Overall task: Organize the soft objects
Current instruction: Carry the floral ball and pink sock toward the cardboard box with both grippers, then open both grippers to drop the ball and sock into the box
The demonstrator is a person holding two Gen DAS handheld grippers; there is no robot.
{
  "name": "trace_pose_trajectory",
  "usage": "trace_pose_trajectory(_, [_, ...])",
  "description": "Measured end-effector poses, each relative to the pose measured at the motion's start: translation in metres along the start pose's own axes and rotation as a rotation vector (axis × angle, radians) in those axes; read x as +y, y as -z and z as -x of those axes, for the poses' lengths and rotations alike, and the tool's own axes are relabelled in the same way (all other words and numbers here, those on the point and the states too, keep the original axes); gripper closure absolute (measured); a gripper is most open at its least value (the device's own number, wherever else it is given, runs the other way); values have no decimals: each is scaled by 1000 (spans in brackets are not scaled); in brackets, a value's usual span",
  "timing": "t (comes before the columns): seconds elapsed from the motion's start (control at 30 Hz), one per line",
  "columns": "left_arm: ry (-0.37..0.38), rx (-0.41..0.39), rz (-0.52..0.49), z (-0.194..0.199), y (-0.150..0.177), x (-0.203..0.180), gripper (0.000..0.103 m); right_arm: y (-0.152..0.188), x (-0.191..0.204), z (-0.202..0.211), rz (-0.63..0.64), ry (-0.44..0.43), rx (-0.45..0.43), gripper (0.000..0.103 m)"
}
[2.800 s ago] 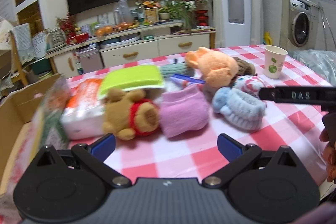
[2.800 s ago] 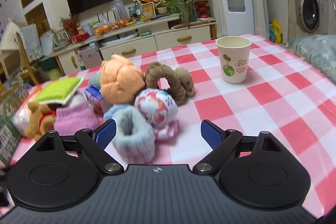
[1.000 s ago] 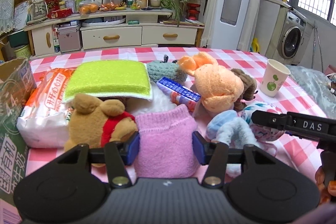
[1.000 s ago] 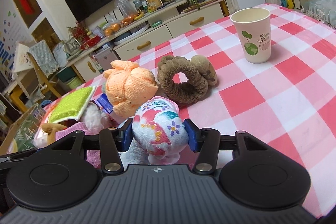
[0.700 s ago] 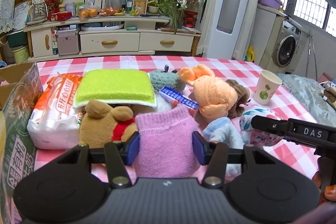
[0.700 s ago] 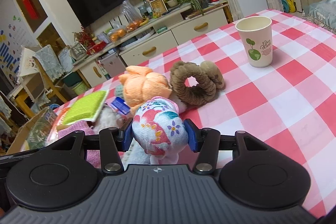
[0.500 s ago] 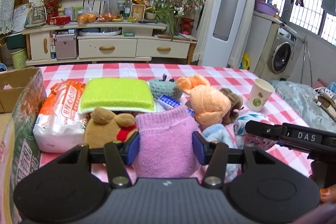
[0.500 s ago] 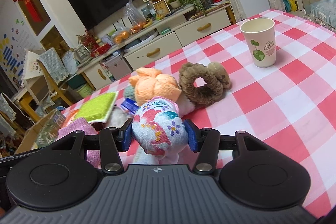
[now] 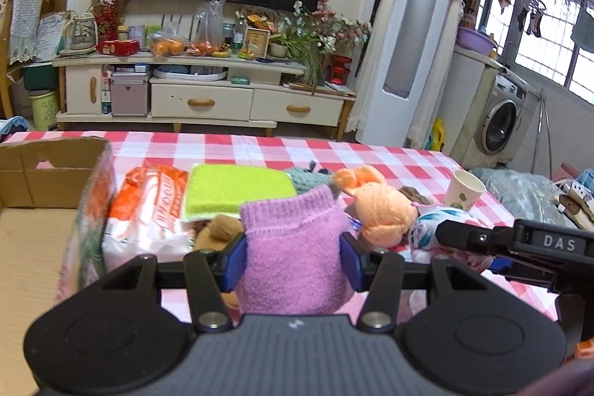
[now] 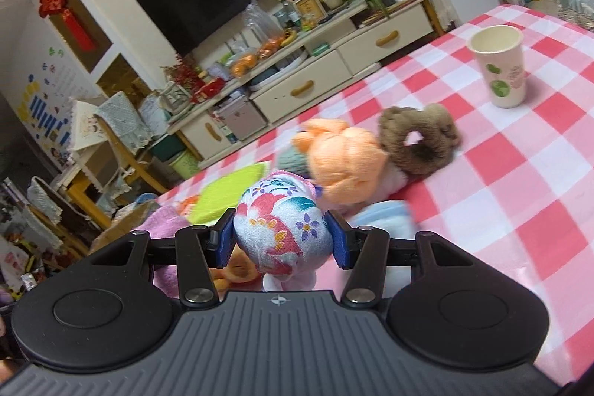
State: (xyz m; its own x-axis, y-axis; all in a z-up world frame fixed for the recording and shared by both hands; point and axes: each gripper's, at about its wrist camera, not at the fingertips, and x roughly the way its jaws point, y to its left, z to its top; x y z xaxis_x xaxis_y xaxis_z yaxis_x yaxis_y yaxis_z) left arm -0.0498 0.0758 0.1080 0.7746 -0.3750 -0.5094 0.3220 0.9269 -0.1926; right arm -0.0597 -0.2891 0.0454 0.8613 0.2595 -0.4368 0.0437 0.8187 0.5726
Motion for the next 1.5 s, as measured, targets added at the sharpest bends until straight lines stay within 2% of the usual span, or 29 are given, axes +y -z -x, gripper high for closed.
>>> trace_pose_trajectory(0.47, [-90, -69, 104, 34, -11, 53, 51, -4, 46, -37, 36, -174, 74, 40])
trace_pose_trajectory(0.73, [-205, -114, 200, 56, -14, 102, 50, -1, 78, -55, 74, -289, 121, 39])
trace_pose_trajectory(1.03, [-350, -125, 318, 70, -10, 153, 49, 13, 99, -62, 88, -392, 194, 39])
trace_pose_trajectory(1.3, [-432, -103, 389, 74, -4, 184, 47, 21, 114, -71, 118, -425, 263, 34])
trace_pose_trajectory(1.33, [-446, -104, 394, 76, -3, 186, 45, 22, 114, -71, 123, -424, 269, 32])
trace_pose_trajectory(1.4, [-478, -112, 401, 79, -2, 188, 32, 25, 110, -69, 130, -416, 276, 8])
trace_pose_trajectory(1.43, [-484, -119, 405, 81, -2, 189, 28, 23, 108, -66, 133, -412, 272, 4])
trace_pose_trajectory(1.5, [-490, -129, 403, 83, -2, 188, 13, 19, 107, -60, 147, -401, 258, 2])
